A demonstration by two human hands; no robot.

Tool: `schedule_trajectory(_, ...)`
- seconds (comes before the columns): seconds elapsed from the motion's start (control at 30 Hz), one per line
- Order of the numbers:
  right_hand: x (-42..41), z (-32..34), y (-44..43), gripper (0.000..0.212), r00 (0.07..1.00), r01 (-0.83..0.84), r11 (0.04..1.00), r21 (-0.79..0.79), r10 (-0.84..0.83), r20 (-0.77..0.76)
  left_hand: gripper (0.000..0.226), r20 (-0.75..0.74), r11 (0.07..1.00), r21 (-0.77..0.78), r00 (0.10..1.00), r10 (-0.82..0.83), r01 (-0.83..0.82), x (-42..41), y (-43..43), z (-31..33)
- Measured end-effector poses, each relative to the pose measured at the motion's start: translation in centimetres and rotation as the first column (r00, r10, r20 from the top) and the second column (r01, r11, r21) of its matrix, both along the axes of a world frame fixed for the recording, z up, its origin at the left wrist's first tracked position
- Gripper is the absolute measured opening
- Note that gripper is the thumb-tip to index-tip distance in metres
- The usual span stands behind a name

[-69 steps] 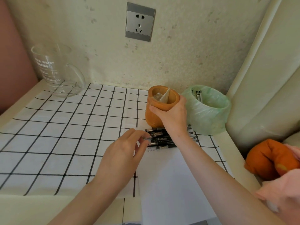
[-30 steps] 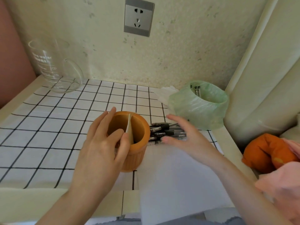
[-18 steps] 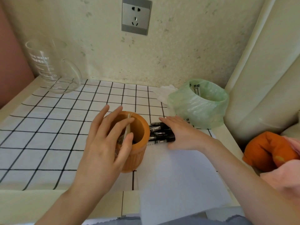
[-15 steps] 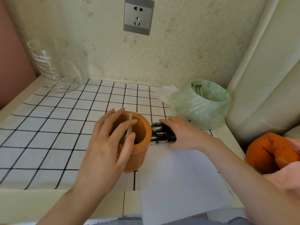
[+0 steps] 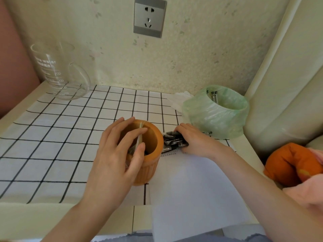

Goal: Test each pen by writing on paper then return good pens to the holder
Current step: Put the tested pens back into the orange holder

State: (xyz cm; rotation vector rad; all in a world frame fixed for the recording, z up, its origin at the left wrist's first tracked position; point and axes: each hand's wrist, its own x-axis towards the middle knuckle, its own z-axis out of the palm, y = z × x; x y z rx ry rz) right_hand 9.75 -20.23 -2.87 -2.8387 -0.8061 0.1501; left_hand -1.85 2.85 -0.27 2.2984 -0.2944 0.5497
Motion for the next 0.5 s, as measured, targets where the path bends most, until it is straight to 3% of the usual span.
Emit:
schedule_trajectory(0.3,-0.2,0.3,0.6,0.026,0.998,0.052,0.997,0.065,-0.053,0.016,0.041,0.002,1.0,0.015,1.0,-0.001,0.001,-0.1,0.0,0.1)
schedule_trajectory(0.4,-1.4,2.6,1.2,0.026,0.978,0.2,0.926,0.319,-0.168,-0.124,0.041,0.01,1.0,0.013,1.0,0.009,-0.009,0.0,-0.1,0.2)
schedule_trajectory(0.5,-3.2,5.7,1.7,0.023,0.933,0.349,0.745,0.568,-0.223,-0.281,0.042,0.024,1.0,-0.003,1.0,-0.001,0.001,0.0,-0.2,0.1)
